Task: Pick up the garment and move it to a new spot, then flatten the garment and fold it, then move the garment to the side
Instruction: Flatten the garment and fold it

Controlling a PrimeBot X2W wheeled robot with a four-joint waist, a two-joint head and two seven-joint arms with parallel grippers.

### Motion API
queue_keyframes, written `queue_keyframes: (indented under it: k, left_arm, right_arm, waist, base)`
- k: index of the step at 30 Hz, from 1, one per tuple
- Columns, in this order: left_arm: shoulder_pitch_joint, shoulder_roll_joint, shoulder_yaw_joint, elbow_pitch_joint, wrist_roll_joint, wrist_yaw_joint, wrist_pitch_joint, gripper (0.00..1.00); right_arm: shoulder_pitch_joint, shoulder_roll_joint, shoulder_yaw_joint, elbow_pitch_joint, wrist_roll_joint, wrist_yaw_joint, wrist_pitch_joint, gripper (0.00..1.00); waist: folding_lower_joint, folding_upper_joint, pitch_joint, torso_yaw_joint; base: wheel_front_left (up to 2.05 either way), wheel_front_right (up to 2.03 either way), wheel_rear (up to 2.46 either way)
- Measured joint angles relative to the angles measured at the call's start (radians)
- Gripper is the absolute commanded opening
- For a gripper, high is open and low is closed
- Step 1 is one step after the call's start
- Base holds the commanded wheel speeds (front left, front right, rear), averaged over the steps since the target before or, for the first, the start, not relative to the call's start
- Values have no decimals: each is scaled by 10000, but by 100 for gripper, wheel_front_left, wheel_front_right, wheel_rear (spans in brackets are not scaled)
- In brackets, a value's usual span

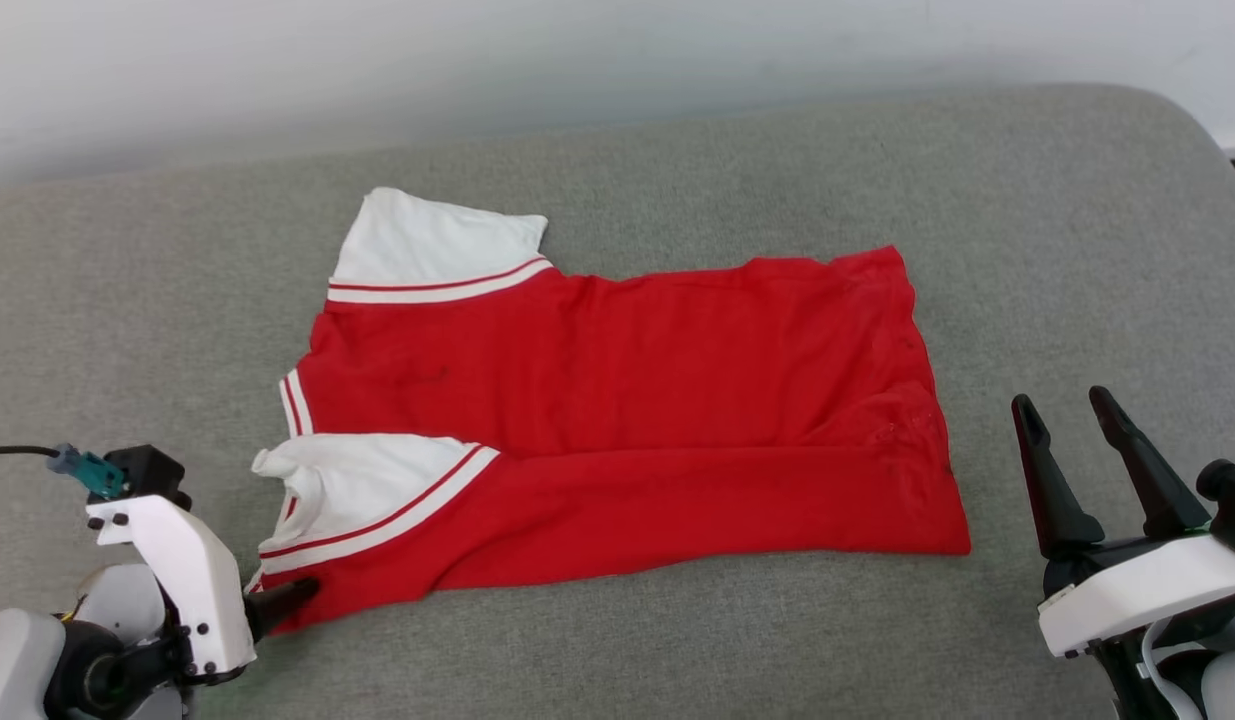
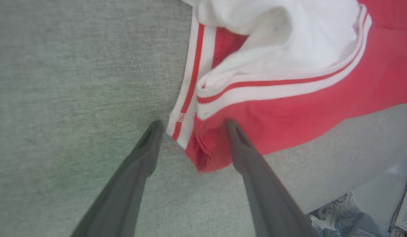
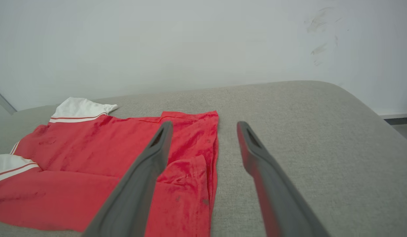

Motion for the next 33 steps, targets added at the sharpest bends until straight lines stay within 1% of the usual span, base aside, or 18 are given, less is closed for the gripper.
queue_keyframes:
  k: [2, 5, 7, 8, 9, 11, 13, 17, 19, 23, 26, 29, 33]
  left_arm:
    - [-42, -215, 38, 232, -192, 2, -33, 100]
    - [-151, -320, 36, 535, -290, -38, -31, 100]
    - [-226, -407, 56, 721, -399, -59, -42, 45]
    - [-240, -466, 100, 786, -481, -63, -73, 30]
    - [-242, -539, 144, 857, -562, -109, -167, 0]
    - [-276, -614, 134, 982, -575, -180, -284, 0]
    - [-312, -721, 107, 1074, -566, -353, -508, 0]
    - [-431, -899, -86, 1135, -316, -591, -938, 0]
    - [-474, -903, -163, 1030, -115, -677, -1160, 0]
    - [-656, -884, -293, 548, 293, -696, -1557, 0]
    - [-719, -809, -355, 40, 596, -688, -1783, 0]
    - [-799, -895, -384, -495, 633, -673, -1912, 0]
    - [-831, -888, -462, -961, 803, -539, -1950, 0]
  right_arm:
    - [-33, 36, -33, 12, 17, 0, 36, 100]
    - [-163, 59, -73, 38, 79, 0, 102, 100]
    - [-184, 58, -104, 71, 130, 0, 182, 100]
    - [-186, 54, -117, 92, 234, 0, 311, 100]
    - [-188, 48, -150, 100, 345, 0, 376, 100]
    - [-206, -40, -247, 140, 483, 0, 713, 100]
    - [-209, -188, -290, 209, 828, 0, 1152, 100]
    - [-230, -663, -491, 458, 1432, 0, 2568, 100]
    - [-237, -909, -608, 646, 1666, 0, 3503, 100]
    - [-196, -1183, -782, 930, 2165, -2, 5735, 100]
    - [-175, -1101, -857, 899, 2395, 0, 7110, 100]
    - [-273, -980, -918, 802, 2533, 0, 7775, 100]
    - [-842, -809, -777, 1005, 2541, 0, 8103, 100]
  waist:
    - [0, 0, 215, -87]
    - [-1, 0, 459, -203]
    - [-1, 0, 547, -250]
    - [-1, 0, 563, -258]
    - [-1, 0, 558, -252]
    - [-1, 0, 515, -210]
    - [-1, 0, 453, -148]
    - [0, 0, 302, 36]
    - [0, 0, 230, 149]
    - [0, 0, 162, 404]
    - [0, 0, 204, 610]
    - [0, 0, 366, 779]
    - [1, 0, 692, 951]
  base:
    - [0, 0, 0]
    - [0, 0, 0]
    - [0, 0, 0]
    - [0, 0, 0]
    - [0, 0, 0]
    - [0, 0, 0]
    - [0, 0, 0]
    - [0, 0, 0]
    - [0, 0, 0]
    - [0, 0, 0]
    - [0, 0, 0]
    - [0, 0, 0]
    - [0, 0, 0]
